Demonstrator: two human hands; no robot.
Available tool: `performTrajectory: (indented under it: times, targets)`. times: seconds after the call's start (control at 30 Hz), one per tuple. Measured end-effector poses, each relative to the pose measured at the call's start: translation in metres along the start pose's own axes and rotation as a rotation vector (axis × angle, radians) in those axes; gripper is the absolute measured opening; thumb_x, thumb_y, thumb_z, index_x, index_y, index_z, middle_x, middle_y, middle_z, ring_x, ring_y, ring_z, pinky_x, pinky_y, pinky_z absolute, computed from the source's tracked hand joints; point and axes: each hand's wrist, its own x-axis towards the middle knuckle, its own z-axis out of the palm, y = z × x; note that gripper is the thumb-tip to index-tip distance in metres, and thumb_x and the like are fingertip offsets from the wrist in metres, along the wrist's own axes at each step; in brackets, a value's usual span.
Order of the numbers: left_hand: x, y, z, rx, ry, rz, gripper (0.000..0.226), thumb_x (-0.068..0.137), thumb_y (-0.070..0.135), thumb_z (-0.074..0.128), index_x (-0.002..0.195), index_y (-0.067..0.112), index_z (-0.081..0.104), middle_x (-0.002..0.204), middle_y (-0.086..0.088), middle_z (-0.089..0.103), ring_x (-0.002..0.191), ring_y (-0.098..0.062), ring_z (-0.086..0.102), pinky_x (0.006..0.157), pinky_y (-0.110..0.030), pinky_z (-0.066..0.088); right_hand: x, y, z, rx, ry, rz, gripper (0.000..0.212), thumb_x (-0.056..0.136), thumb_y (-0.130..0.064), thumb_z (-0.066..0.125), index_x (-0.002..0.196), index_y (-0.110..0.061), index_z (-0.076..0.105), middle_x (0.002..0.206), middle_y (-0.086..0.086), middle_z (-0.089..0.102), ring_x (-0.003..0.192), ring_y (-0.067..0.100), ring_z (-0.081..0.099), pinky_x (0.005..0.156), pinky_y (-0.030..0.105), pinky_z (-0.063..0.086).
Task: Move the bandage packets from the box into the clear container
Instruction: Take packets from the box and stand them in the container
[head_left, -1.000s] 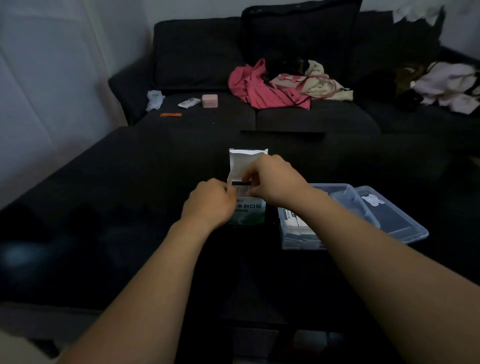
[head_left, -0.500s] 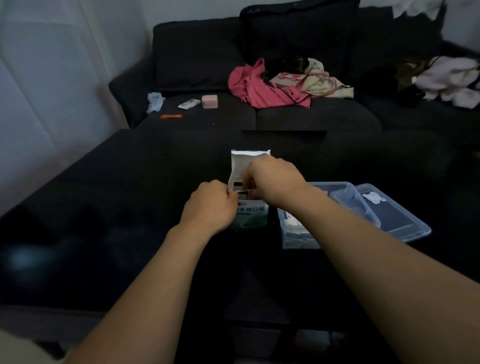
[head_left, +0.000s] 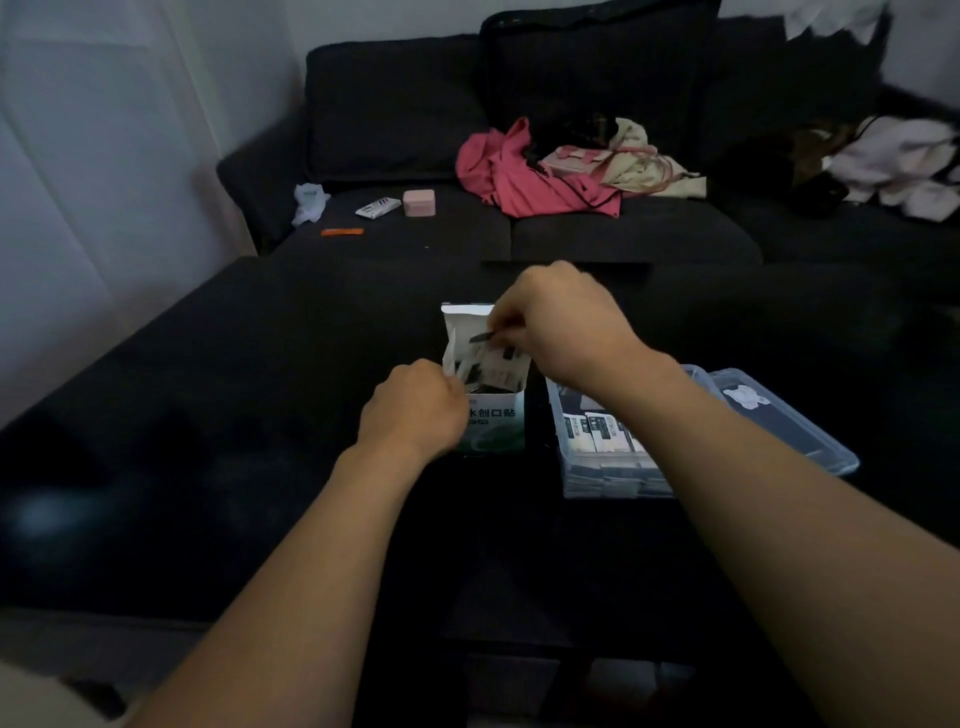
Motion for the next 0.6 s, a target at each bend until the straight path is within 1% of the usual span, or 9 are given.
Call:
performTrajectory:
  times: [0.1, 0.17, 0.23, 0.27, 0.33, 0.4, 0.43, 0.53, 0.6]
  targets:
    - [-0.003, 0.003, -0.004, -0.052, 0.051, -0.011, 0.040, 0.104, 0.039, 0.031, 0.090, 0.016, 0.060, 0.084, -0.002, 0.059, 0.070, -0.015, 0.055, 0.058, -0.032, 0.038, -0.005, 0.005, -0.020, 0.220, 0.056, 0.046, 0.009, 0.086, -0.020, 0.077, 0.094, -0.022, 0.080, 0.088, -0.001, 0.075, 0.058, 0.009, 0.064, 0.064, 0.034, 0.060]
    - [-0.008, 0.005, -0.009, -0.127, 0.296, 0.024, 0.039, 0.103, 0.043, 0.031, 0.083, 0.020, 0.057, 0.086, -0.002, 0.058, 0.069, -0.015, 0.049, 0.062, -0.034, 0.034, -0.009, 0.012, -0.032, 0.392, 0.046, 0.119, 0.009, 0.085, -0.016, 0.078, 0.094, -0.016, 0.080, 0.079, 0.004, 0.076, 0.049, 0.013, 0.065, 0.054, 0.029, 0.060]
    - [-0.013, 0.008, -0.013, -0.337, 0.558, 0.155, 0.044, 0.099, 0.050, 0.034, 0.081, 0.019, 0.060, 0.087, -0.002, 0.062, 0.074, -0.016, 0.053, 0.064, -0.034, 0.036, -0.016, 0.021, -0.039, 0.584, -0.058, 0.183, 0.009, 0.086, -0.012, 0.077, 0.094, -0.009, 0.078, 0.077, 0.012, 0.076, 0.051, 0.019, 0.066, 0.051, 0.030, 0.060]
    - [-0.016, 0.011, -0.014, -0.455, 0.576, 0.242, 0.050, 0.097, 0.054, 0.035, 0.084, 0.015, 0.063, 0.088, -0.004, 0.063, 0.078, -0.015, 0.056, 0.066, -0.030, 0.040, -0.020, 0.026, -0.040, 0.665, -0.131, 0.199, 0.009, 0.086, -0.011, 0.076, 0.094, -0.006, 0.078, 0.078, 0.014, 0.076, 0.053, 0.020, 0.065, 0.051, 0.028, 0.060]
    - [-0.023, 0.018, -0.011, -0.622, 0.429, 0.376, 0.057, 0.095, 0.057, 0.037, 0.091, 0.009, 0.068, 0.089, -0.009, 0.066, 0.082, -0.020, 0.061, 0.072, -0.032, 0.049, -0.027, 0.035, -0.037, 0.773, -0.251, 0.220, 0.012, 0.086, -0.009, 0.075, 0.095, -0.001, 0.076, 0.080, 0.018, 0.076, 0.056, 0.019, 0.063, 0.053, 0.028, 0.057]
    - [-0.030, 0.025, -0.006, -0.678, 0.212, 0.402, 0.053, 0.099, 0.053, 0.040, 0.096, 0.010, 0.070, 0.092, -0.014, 0.071, 0.084, -0.028, 0.067, 0.076, -0.045, 0.052, -0.031, 0.041, -0.033, 0.844, -0.310, 0.237, 0.015, 0.086, -0.008, 0.075, 0.098, 0.001, 0.075, 0.082, 0.018, 0.076, 0.056, 0.017, 0.064, 0.055, 0.028, 0.058]
    - [-0.031, 0.028, -0.004, -0.696, 0.093, 0.378, 0.050, 0.102, 0.051, 0.039, 0.098, 0.012, 0.070, 0.092, -0.015, 0.073, 0.081, -0.028, 0.069, 0.073, -0.046, 0.054, -0.033, 0.041, -0.031, 0.872, -0.316, 0.241, 0.016, 0.085, -0.009, 0.075, 0.098, 0.000, 0.075, 0.082, 0.017, 0.076, 0.057, 0.016, 0.065, 0.055, 0.028, 0.059]
    - [-0.036, 0.036, 0.003, -0.826, -0.285, 0.206, 0.044, 0.109, 0.044, 0.030, 0.106, 0.014, 0.063, 0.085, -0.010, 0.072, 0.066, -0.020, 0.069, 0.054, -0.035, 0.053, -0.035, 0.039, -0.027, 0.901, -0.266, 0.250, 0.016, 0.084, -0.008, 0.076, 0.098, 0.000, 0.074, 0.078, 0.016, 0.075, 0.056, 0.015, 0.065, 0.056, 0.029, 0.060]
    - [-0.038, 0.041, 0.004, -0.926, -0.370, 0.103, 0.041, 0.110, 0.040, 0.029, 0.107, 0.014, 0.061, 0.076, -0.007, 0.071, 0.059, -0.018, 0.067, 0.043, -0.027, 0.049, -0.036, 0.037, -0.025, 0.892, -0.246, 0.248, 0.019, 0.082, -0.006, 0.077, 0.100, -0.002, 0.073, 0.079, 0.019, 0.074, 0.057, 0.018, 0.066, 0.059, 0.031, 0.061]
